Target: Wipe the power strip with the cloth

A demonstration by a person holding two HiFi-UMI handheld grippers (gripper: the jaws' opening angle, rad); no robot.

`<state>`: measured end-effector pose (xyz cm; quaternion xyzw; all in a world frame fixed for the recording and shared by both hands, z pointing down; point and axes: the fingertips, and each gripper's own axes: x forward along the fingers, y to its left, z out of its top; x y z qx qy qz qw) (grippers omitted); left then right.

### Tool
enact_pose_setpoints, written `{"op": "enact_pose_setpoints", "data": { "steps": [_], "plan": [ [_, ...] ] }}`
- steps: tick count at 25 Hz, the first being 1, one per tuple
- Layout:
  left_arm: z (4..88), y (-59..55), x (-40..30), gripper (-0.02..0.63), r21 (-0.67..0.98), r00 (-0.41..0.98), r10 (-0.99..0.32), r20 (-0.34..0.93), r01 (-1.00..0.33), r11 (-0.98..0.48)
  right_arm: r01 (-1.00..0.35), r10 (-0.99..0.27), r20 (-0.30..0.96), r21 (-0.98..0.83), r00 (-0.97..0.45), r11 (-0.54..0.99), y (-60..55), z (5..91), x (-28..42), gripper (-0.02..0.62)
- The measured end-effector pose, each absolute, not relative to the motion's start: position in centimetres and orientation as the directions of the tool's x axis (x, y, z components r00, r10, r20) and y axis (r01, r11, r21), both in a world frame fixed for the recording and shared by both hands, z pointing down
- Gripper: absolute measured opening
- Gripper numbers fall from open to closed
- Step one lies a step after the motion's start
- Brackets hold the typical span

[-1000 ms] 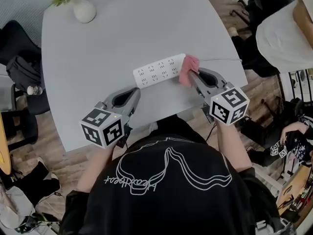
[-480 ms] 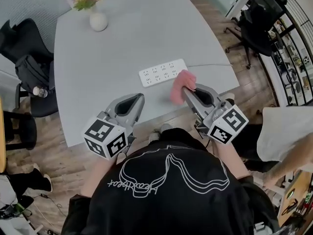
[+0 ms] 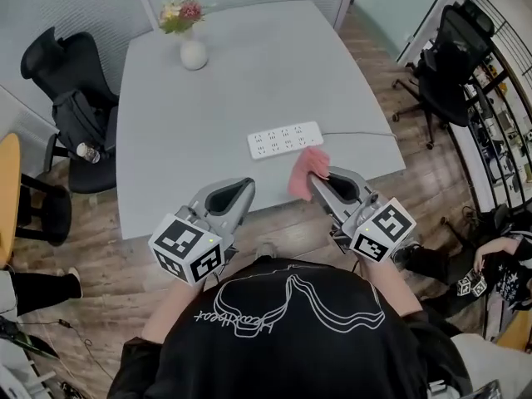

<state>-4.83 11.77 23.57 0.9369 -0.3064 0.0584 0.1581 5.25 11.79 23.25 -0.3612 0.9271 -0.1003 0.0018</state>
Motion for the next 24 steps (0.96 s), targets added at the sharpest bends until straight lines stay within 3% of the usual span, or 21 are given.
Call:
{"op": "enact_pose_setpoints", "data": {
  "steps": [24],
  "plan": [
    [20.6,23.1,-0.7,0.012,0.201,0.761,-0.624,0.179,-0.649,-0.733,-0.634,-0.639,0.03,-0.167,-0.768,0.755,22.6,21.6,9.9,0.029]
  ]
}}
